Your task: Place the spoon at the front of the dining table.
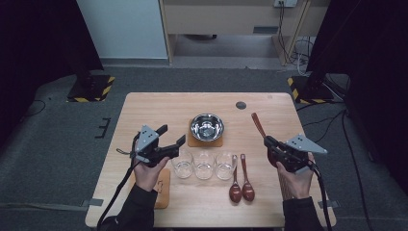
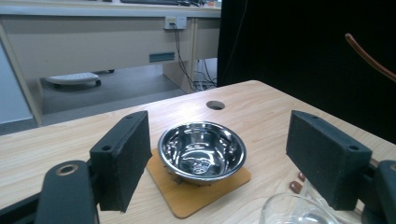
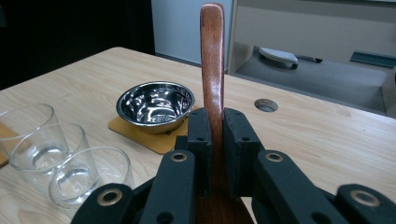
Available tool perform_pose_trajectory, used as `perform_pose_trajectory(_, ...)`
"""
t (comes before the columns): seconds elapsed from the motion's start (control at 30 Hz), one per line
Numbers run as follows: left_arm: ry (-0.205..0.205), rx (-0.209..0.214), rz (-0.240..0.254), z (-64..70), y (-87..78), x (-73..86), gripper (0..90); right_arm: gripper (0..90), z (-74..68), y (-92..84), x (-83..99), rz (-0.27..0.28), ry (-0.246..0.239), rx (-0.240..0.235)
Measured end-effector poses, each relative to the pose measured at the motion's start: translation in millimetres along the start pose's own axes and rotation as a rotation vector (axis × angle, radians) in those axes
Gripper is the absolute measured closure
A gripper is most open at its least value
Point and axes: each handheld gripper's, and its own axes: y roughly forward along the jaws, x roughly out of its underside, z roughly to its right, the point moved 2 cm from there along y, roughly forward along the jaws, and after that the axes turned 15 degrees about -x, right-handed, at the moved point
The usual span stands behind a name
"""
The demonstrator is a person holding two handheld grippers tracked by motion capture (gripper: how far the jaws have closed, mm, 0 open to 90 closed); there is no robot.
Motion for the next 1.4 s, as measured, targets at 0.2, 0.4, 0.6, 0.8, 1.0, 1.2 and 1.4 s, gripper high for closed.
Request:
perform_pose_trajectory(0.2, 0.009, 0.021, 0.009, 10.9, 4.5, -6.5, 21.5, 81.9, -1.5, 0.4, -1.2, 0.007, -0.010, -0.007)
perform_pose_trajectory(0.4, 0.025, 0.038, 0.010, 21.8, 10.5, -11.7, 21.6, 81.8, -3.1, 2.0, -1.1, 0.007, -0.017, -0.014)
perform_pose_trajectory(0.6, 0.030, 0.063, 0.014, 33.4, 17.8, -16.0, 21.6, 81.9, -3.7, 3.4, -0.7, 0.004, -0.020, -0.019)
perform_pose_trajectory(0.8, 0.036, 0.088, 0.015, 47.3, 24.6, -20.5, 21.7, 81.8, -4.0, 2.6, -0.9, 0.010, -0.023, -0.024)
perform_pose_trajectory(1.0, 0.031, 0.115, 0.014, 59.6, 32.5, -21.8, 21.7, 81.9, -6.1, 5.1, 0.2, 0.006, -0.026, -0.033)
perform_pose_trajectory(1.2, 0.029, 0.129, 0.018, 70.1, 39.7, -25.8, 21.8, 81.9, -7.7, 5.6, 0.2, 0.007, -0.030, -0.037)
perform_pose_trajectory(1.4, 0.023, 0.146, 0.031, 77.5, 42.7, -30.7, 22.1, 81.9, -8.1, 3.7, -0.5, 0.016, -0.030, -0.039)
